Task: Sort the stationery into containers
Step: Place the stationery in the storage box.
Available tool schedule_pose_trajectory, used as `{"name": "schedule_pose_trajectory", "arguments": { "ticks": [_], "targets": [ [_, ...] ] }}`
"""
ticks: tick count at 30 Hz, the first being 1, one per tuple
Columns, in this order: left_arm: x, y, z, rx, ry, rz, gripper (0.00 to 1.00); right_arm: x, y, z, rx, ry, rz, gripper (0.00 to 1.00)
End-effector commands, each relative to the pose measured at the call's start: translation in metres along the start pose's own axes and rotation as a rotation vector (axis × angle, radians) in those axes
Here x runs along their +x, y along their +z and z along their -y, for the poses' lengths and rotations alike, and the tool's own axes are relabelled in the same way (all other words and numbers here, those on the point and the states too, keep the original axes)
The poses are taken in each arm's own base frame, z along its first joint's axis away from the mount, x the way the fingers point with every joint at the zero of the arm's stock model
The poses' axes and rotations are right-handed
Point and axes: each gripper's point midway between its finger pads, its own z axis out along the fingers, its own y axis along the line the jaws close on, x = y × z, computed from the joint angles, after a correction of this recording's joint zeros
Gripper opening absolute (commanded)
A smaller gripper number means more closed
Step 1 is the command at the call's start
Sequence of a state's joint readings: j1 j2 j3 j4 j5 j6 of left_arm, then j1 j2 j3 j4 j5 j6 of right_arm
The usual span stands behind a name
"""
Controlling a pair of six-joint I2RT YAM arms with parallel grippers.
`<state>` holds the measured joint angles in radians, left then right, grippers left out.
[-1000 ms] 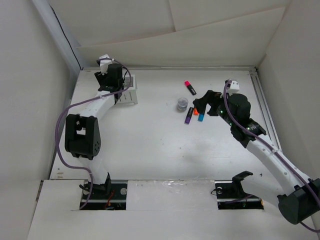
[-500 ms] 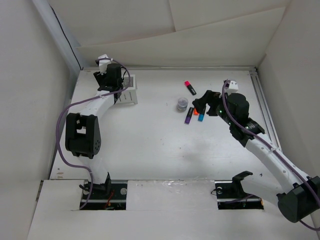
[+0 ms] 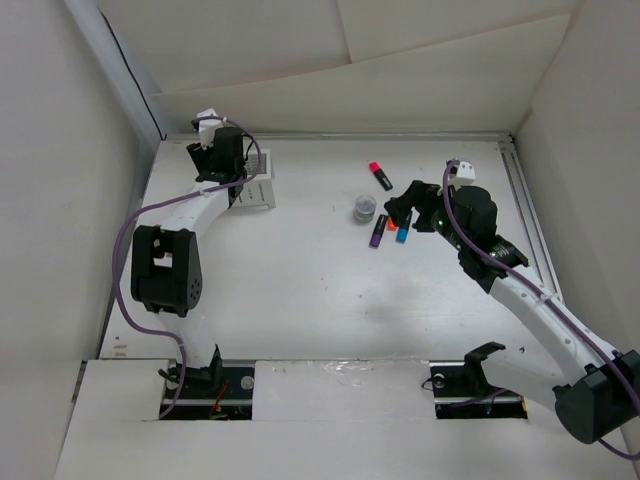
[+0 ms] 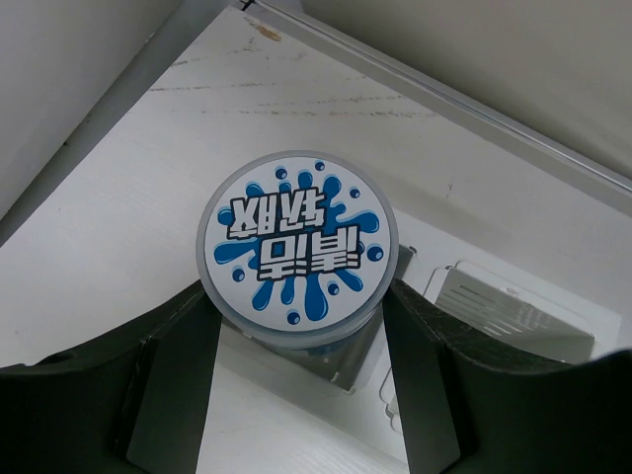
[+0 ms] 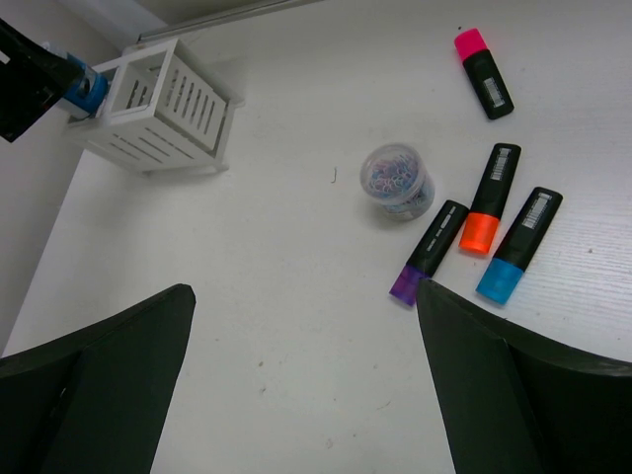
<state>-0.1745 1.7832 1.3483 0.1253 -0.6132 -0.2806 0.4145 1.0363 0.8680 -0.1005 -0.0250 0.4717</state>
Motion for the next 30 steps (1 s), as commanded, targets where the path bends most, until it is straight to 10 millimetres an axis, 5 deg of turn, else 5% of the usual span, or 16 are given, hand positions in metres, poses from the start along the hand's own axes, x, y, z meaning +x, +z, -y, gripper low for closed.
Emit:
{"name": "schedule_pose_trajectory", "arguments": {
  "ticks": [1, 10, 13, 15, 17, 21, 27, 30],
  "targets": [
    [-0.025, 0.000, 0.002, 0.008, -0.052, 0.072, 0.53, -0.013, 0.000, -0.011, -0.034, 0.002, 0.050, 1.00],
    [-0.019, 0.004, 0.004, 0.006, -0.047, 0.066, 0.56, -0.013, 0.000, -0.013, -0.043, 0.001, 0.045, 1.00],
    [-0.023, 0.002, 0.003, 0.008, -0.052, 0.072, 0.75, -0.013, 0.000, -0.013, -0.043, 0.001, 0.045, 1.00],
    [-0.024, -0.001, 0.002, 0.009, -0.054, 0.075, 1.00, -0.013, 0.000, -0.013, -0.043, 0.001, 0.045, 1.00],
    [-0.022, -0.004, -0.001, 0.004, -0.052, 0.059, 1.00, -0.011, 0.000, -0.015, -0.050, -0.001, 0.041, 1.00],
    [-0.050, -0.019, -0.004, 0.010, -0.118, 0.103, 1.00, -0.011, 0.000, -0.016, -0.050, -0.001, 0.041, 1.00],
    [-0.100, -0.082, 0.018, 0.185, -0.208, 0.214, 1.00, -0.011, 0.000, -0.016, -0.050, -0.001, 0.041, 1.00],
    [-0.097, -0.114, 0.055, 0.393, -0.210, 0.175, 0.63, -0.018, -0.003, -0.011, -0.022, 0.000, 0.072, 1.00]
  ]
}}
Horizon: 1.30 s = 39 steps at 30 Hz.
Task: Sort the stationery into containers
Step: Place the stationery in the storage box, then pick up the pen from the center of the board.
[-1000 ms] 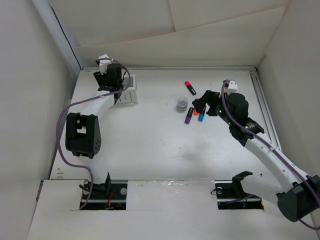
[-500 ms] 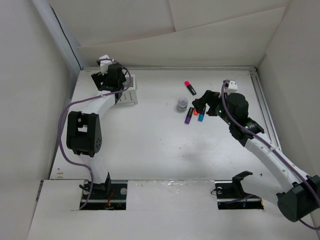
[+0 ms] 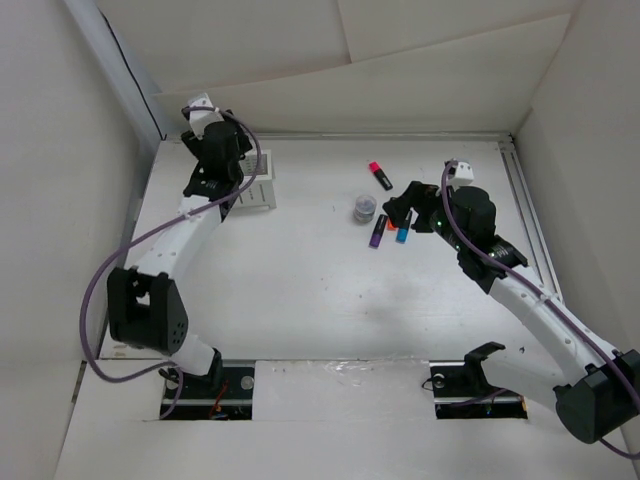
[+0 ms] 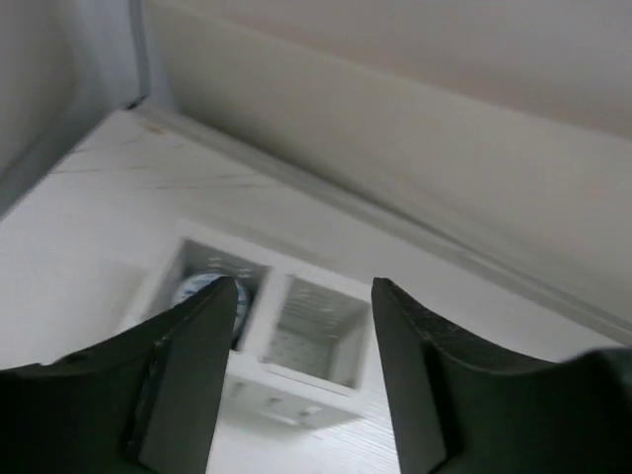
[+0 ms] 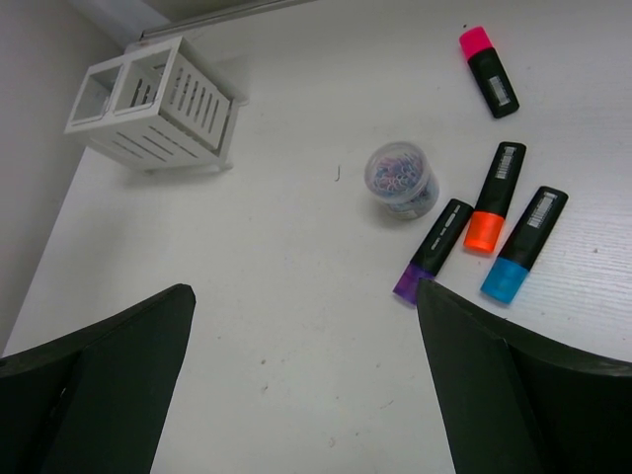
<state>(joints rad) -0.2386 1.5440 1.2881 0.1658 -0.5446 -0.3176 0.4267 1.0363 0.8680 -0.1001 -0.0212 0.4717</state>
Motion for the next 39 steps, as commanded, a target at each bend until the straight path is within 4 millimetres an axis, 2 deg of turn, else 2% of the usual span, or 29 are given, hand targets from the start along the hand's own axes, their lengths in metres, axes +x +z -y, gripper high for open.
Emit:
{"name": "schedule_pose_trajectory", "arguments": {
  "ticks": [1, 2, 3, 4, 5, 6, 7, 9, 10, 11, 14, 16, 17, 18, 19, 24, 25, 26, 29, 30, 31, 33, 36, 38, 39],
  "targets": [
    [-0.025, -0.039, 0.057, 0.258, -0.086, 0.023, 0.51, -0.025, -0.007, -0.008, -0.008, 0.004, 0.098, 1.00],
    [-0.012, -0.048, 0.073, 0.338, -0.073, -0.018, 0.46, -0.025, -0.008, -0.004, 0.009, 0.005, 0.106, 1.00],
    [0.007, -0.063, 0.100, 0.415, -0.035, -0.058, 0.45, -0.030, -0.010, 0.000, 0.035, 0.007, 0.131, 1.00],
    [0.028, -0.073, 0.112, 0.440, 0.009, -0.105, 0.42, -0.032, -0.014, 0.002, 0.043, 0.008, 0.145, 1.00],
    [0.040, -0.083, 0.125, 0.470, 0.049, -0.120, 0.42, -0.036, -0.016, 0.004, 0.054, 0.009, 0.161, 1.00],
    [0.063, -0.092, 0.141, 0.513, 0.096, -0.157, 0.42, -0.040, -0.019, 0.007, 0.076, 0.011, 0.184, 1.00],
    [0.092, -0.120, 0.164, 0.579, 0.146, -0.197, 0.48, -0.039, -0.019, 0.011, 0.094, 0.011, 0.180, 1.00],
    [0.129, -0.142, 0.181, 0.624, 0.215, -0.246, 0.60, -0.044, -0.026, 0.018, 0.126, 0.027, 0.209, 1.00],
    [0.164, -0.160, 0.194, 0.659, 0.267, -0.294, 0.68, -0.045, -0.027, 0.019, 0.134, 0.027, 0.213, 1.00],
    [0.179, -0.165, 0.197, 0.663, 0.292, -0.312, 0.80, -0.046, -0.029, 0.023, 0.143, 0.041, 0.224, 1.00],
    [0.219, -0.176, 0.213, 0.695, 0.323, -0.372, 0.87, -0.050, -0.033, 0.030, 0.162, 0.057, 0.238, 1.00],
    [0.223, -0.175, 0.226, 0.723, 0.306, -0.368, 0.90, -0.052, -0.036, 0.033, 0.171, 0.059, 0.241, 1.00],
    [0.239, -0.172, 0.223, 0.709, 0.319, -0.394, 0.90, -0.055, -0.039, 0.034, 0.174, 0.061, 0.253, 1.00],
    [0.240, -0.169, 0.228, 0.713, 0.312, -0.387, 0.91, -0.055, -0.039, 0.034, 0.174, 0.061, 0.253, 1.00],
    [0.251, -0.166, 0.234, 0.720, 0.328, -0.397, 0.91, -0.054, -0.038, 0.033, 0.166, 0.060, 0.249, 1.00],
    [0.273, -0.148, 0.236, 0.651, 0.380, -0.403, 0.91, -0.054, -0.038, 0.033, 0.158, 0.061, 0.244, 1.00],
    [0.280, -0.145, 0.231, 0.637, 0.406, -0.412, 0.91, -0.052, -0.035, 0.035, 0.163, 0.061, 0.235, 1.00],
    [0.275, -0.144, 0.238, 0.645, 0.404, -0.397, 0.91, -0.051, -0.035, 0.033, 0.154, 0.060, 0.230, 1.00],
    [0.289, -0.137, 0.238, 0.631, 0.448, -0.407, 0.91, -0.048, -0.033, 0.033, 0.150, 0.059, 0.217, 1.00],
    [0.284, -0.136, 0.246, 0.637, 0.435, -0.395, 0.91, -0.048, -0.032, 0.031, 0.141, 0.059, 0.212, 1.00],
    [0.290, -0.134, 0.246, 0.637, 0.449, -0.397, 0.91, -0.048, -0.032, 0.031, 0.141, 0.059, 0.212, 1.00],
    [0.286, -0.130, 0.253, 0.634, 0.453, -0.380, 0.91, -0.047, -0.032, 0.029, 0.130, 0.058, 0.206, 1.00],
    [0.292, -0.126, 0.258, 0.634, 0.479, -0.382, 0.91, -0.044, -0.030, 0.029, 0.125, 0.057, 0.193, 1.00],
    [0.288, -0.120, 0.265, 0.637, 0.467, -0.378, 0.88, -0.044, -0.030, 0.029, 0.126, 0.048, 0.192, 1.00],
    [0.294, -0.119, 0.263, 0.632, 0.477, -0.388, 0.87, -0.044, -0.030, 0.029, 0.126, 0.048, 0.192, 1.00]
  ]
}}
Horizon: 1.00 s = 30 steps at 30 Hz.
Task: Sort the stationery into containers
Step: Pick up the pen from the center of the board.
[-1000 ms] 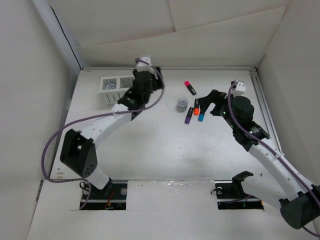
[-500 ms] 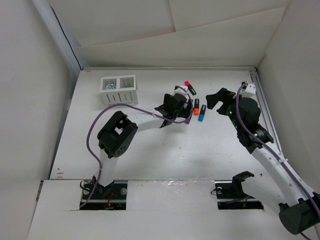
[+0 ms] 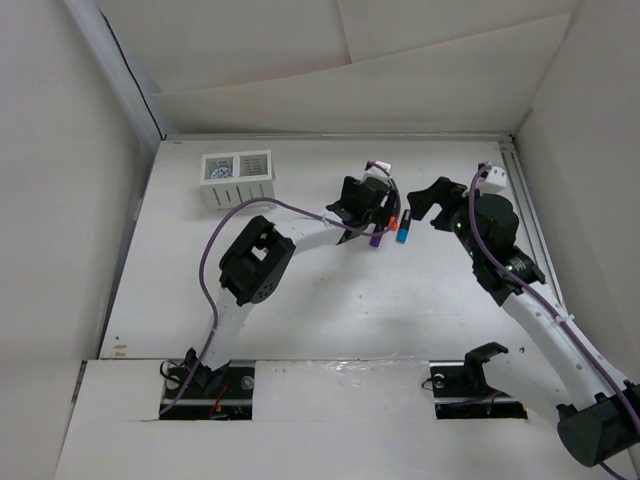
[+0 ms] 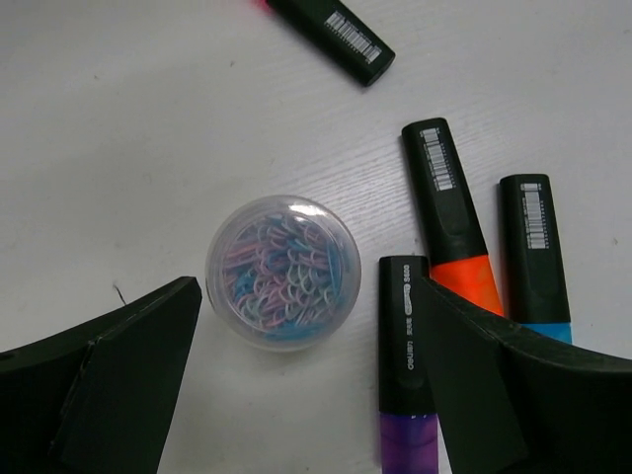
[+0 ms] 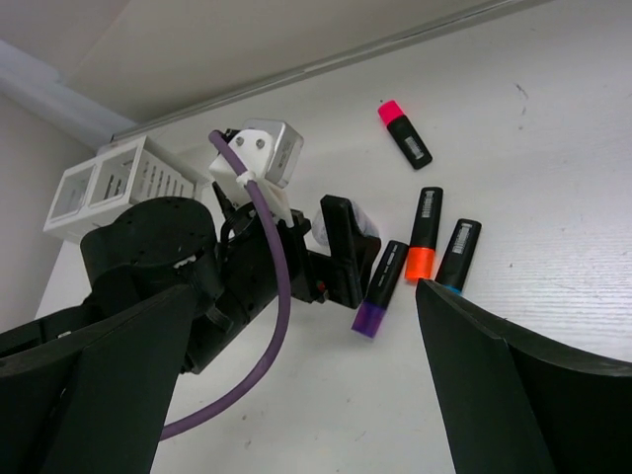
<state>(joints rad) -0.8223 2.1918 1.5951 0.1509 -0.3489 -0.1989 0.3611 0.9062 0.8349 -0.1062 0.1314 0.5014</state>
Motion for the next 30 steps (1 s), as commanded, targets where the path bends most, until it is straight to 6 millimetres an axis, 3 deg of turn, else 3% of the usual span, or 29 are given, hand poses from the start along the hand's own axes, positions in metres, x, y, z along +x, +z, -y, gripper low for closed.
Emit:
{"name": "schedule_pose_trajectory", "arguments": {
  "ticks": [1, 6, 16, 19, 22, 23, 26, 27, 30],
  "targets": [
    [-0.032, 0.001, 0.000, -0.006, 0.005, 0.052, 0.84, -0.003, 0.000, -0.004, -0.019, 0.001, 0.008, 1.00],
    [-0.023, 0.014, -0.003, -0.019, 0.018, 0.033, 0.77, -0.003, 0.000, -0.004, -0.019, 0.001, 0.008, 1.00],
    [-0.019, 0.017, -0.007, -0.039, 0.031, 0.028, 0.57, -0.003, 0.000, -0.004, -0.019, 0.001, 0.008, 1.00],
    [-0.021, 0.014, -0.009, -0.047, 0.030, 0.032, 0.45, -0.003, 0.000, -0.004, -0.019, 0.001, 0.008, 1.00],
    [-0.043, -0.004, -0.017, -0.046, 0.000, 0.070, 0.42, -0.003, 0.000, -0.004, -0.019, 0.001, 0.008, 1.00],
    [-0.066, -0.018, -0.020, -0.034, -0.033, 0.114, 0.42, -0.003, 0.000, -0.004, -0.019, 0.001, 0.008, 1.00],
    [-0.093, -0.037, -0.037, -0.029, -0.090, 0.161, 0.42, -0.003, 0.000, -0.004, -0.019, 0.001, 0.008, 1.00],
    [-0.116, -0.050, -0.049, -0.029, -0.115, 0.203, 0.42, -0.003, 0.000, -0.004, -0.019, 0.001, 0.008, 1.00],
    [-0.146, -0.075, -0.073, -0.042, -0.155, 0.245, 0.42, -0.003, 0.000, -0.004, -0.019, 0.001, 0.008, 1.00]
  ]
}}
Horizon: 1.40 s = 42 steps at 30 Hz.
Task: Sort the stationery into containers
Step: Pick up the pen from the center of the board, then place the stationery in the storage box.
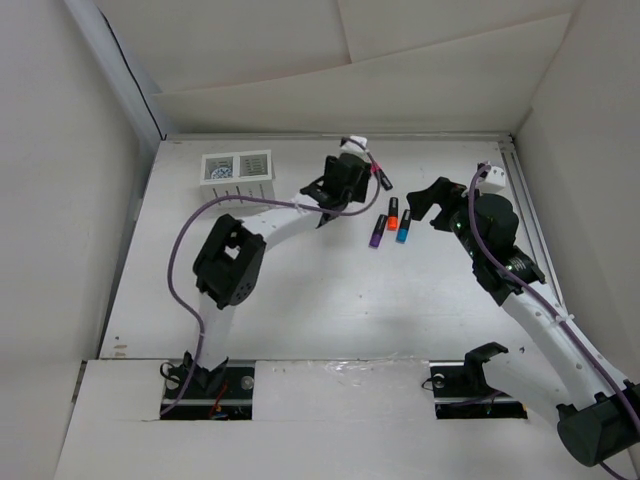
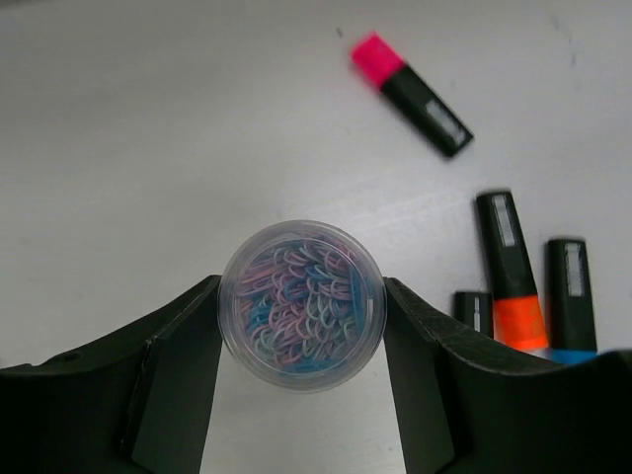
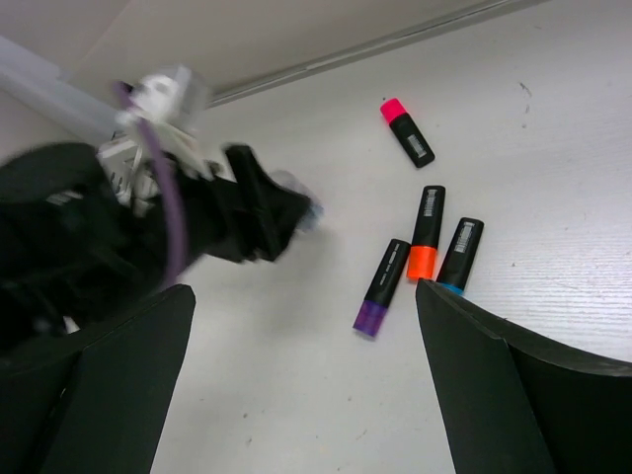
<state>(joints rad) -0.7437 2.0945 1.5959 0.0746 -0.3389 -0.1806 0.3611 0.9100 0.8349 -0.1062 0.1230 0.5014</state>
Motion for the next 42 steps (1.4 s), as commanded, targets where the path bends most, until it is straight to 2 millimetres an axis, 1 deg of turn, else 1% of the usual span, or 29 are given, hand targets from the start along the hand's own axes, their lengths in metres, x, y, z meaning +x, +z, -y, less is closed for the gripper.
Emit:
{"name": "schedule_pose_trajectory", "arguments": {
  "ticks": [1, 3, 4, 7, 8, 9, 10, 11, 12, 14, 15, 17, 18, 19, 20, 21, 22, 23, 24, 25, 26, 27, 28, 30, 33, 34, 36, 39, 42],
  "targets": [
    [-0.118, -0.058, -0.044, -0.020, -0.148, 0.237, 0.42, -0.004, -0.001, -0.004, -0.022, 0.002, 0.011, 1.00],
    [-0.129, -0.067, -0.066, -0.056, -0.175, 0.250, 0.42, -0.004, -0.001, -0.004, -0.022, 0.002, 0.011, 1.00],
    [-0.142, -0.075, -0.090, -0.090, -0.197, 0.272, 0.42, -0.004, -0.001, -0.004, -0.022, 0.002, 0.011, 1.00],
    [-0.164, -0.092, -0.131, -0.136, -0.245, 0.302, 0.42, -0.005, -0.001, -0.008, -0.042, 0.002, 0.009, 1.00],
    [-0.172, -0.095, -0.160, -0.176, -0.277, 0.315, 0.42, -0.004, -0.002, -0.010, -0.052, 0.002, 0.004, 1.00],
    [-0.172, -0.098, -0.178, -0.205, -0.304, 0.315, 0.42, -0.004, -0.002, -0.010, -0.052, 0.002, 0.004, 1.00],
    [-0.176, -0.100, -0.190, -0.205, -0.323, 0.323, 0.42, -0.004, -0.002, -0.010, -0.052, 0.002, 0.004, 1.00],
    [-0.179, -0.107, -0.223, -0.259, -0.344, 0.333, 0.42, -0.004, -0.002, -0.010, -0.052, -0.007, 0.004, 1.00],
    [-0.179, -0.107, -0.235, -0.268, -0.367, 0.336, 0.42, -0.004, -0.002, -0.010, -0.052, -0.007, 0.004, 1.00],
    [-0.177, -0.116, -0.259, -0.302, -0.392, 0.344, 0.42, -0.003, -0.002, -0.011, -0.060, -0.007, 0.000, 1.00],
    [-0.171, -0.116, -0.280, -0.341, -0.405, 0.339, 0.42, -0.003, -0.002, -0.011, -0.060, -0.007, 0.000, 1.00],
    [-0.156, -0.117, -0.299, -0.386, -0.426, 0.319, 0.42, -0.002, -0.002, -0.012, -0.068, -0.007, -0.005, 1.00],
    [-0.154, -0.123, -0.312, -0.411, -0.436, 0.328, 0.42, -0.002, -0.002, -0.012, -0.068, -0.007, -0.005, 1.00],
    [-0.151, -0.126, -0.318, -0.423, -0.440, 0.325, 0.42, -0.001, -0.002, -0.014, -0.077, -0.007, -0.010, 1.00],
    [-0.139, -0.124, -0.326, -0.450, -0.444, 0.310, 0.42, -0.003, -0.002, -0.015, -0.081, -0.007, -0.002, 1.00],
    [-0.136, -0.126, -0.331, -0.461, -0.447, 0.307, 0.42, -0.003, -0.002, -0.015, -0.082, -0.007, -0.002, 1.00],
    [-0.132, -0.127, -0.340, -0.478, -0.454, 0.307, 0.42, -0.001, 0.000, -0.014, -0.077, -0.007, -0.010, 1.00],
    [-0.128, -0.126, -0.340, -0.480, -0.453, 0.298, 0.42, -0.001, 0.000, -0.014, -0.077, -0.007, -0.010, 1.00],
    [-0.120, -0.126, -0.348, -0.504, -0.458, 0.285, 0.42, 0.000, 0.000, -0.015, -0.085, -0.008, -0.015, 1.00],
    [-0.122, -0.126, -0.348, -0.503, -0.458, 0.296, 0.42, 0.000, 0.000, -0.015, -0.085, -0.008, -0.015, 1.00],
    [-0.114, -0.121, -0.351, -0.519, -0.448, 0.280, 0.42, 0.000, 0.000, -0.015, -0.085, -0.008, -0.015, 1.00],
    [-0.114, -0.121, -0.351, -0.519, -0.448, 0.280, 0.42, 0.000, 0.000, -0.015, -0.085, -0.008, -0.015, 1.00],
    [-0.105, -0.115, -0.351, -0.522, -0.446, 0.258, 0.42, 0.000, 0.000, -0.015, -0.085, -0.008, -0.015, 1.00],
    [-0.105, -0.115, -0.351, -0.522, -0.446, 0.258, 0.42, 0.000, 0.000, -0.015, -0.085, -0.008, -0.015, 1.00],
    [-0.096, -0.108, -0.354, -0.536, -0.444, 0.236, 0.42, 0.002, 0.002, -0.014, -0.080, -0.008, -0.023, 1.00],
    [-0.096, -0.108, -0.355, -0.547, -0.445, 0.238, 0.42, 0.003, 0.002, -0.014, -0.080, -0.008, -0.023, 1.00],
    [-0.088, -0.102, -0.358, -0.560, -0.434, 0.216, 0.42, 0.003, 0.002, -0.014, -0.080, -0.008, -0.023, 1.00],
    [-0.087, -0.101, -0.361, -0.580, -0.426, 0.216, 0.42, 0.003, 0.002, -0.014, -0.080, -0.008, -0.023, 1.00],
    [-0.080, -0.095, -0.362, -0.583, -0.424, 0.198, 0.42, 0.001, 0.002, -0.015, -0.085, -0.008, -0.015, 1.00]
  ]
}}
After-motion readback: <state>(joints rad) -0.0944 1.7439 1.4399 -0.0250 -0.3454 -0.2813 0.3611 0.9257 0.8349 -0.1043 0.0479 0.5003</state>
